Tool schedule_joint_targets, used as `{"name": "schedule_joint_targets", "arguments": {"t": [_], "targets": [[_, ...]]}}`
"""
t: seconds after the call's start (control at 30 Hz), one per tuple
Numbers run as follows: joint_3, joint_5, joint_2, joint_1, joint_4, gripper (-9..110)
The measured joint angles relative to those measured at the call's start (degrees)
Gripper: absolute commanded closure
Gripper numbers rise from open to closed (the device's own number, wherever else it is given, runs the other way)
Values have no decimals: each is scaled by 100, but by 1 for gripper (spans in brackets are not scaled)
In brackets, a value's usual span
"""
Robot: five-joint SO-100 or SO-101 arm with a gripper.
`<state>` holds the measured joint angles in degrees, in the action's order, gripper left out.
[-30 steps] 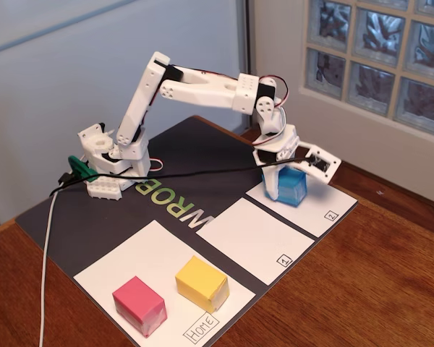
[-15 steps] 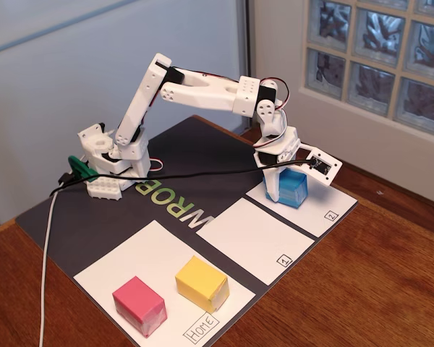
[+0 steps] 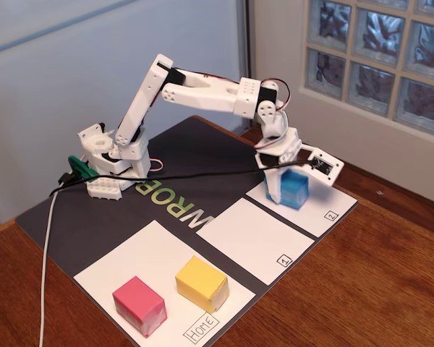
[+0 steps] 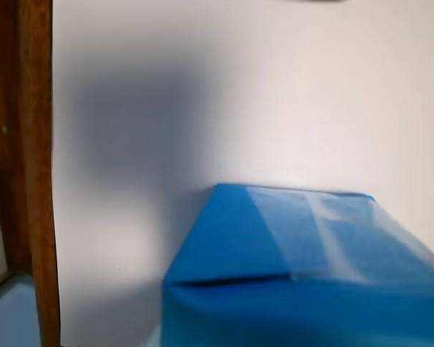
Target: Move box blue to zone 2
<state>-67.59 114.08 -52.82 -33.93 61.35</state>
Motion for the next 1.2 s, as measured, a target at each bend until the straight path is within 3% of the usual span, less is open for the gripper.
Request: {"name": "schedule_joint_targets", "arguments": {"t": [1.2], "targets": [[158,-9,-26,105,211,58]]}}
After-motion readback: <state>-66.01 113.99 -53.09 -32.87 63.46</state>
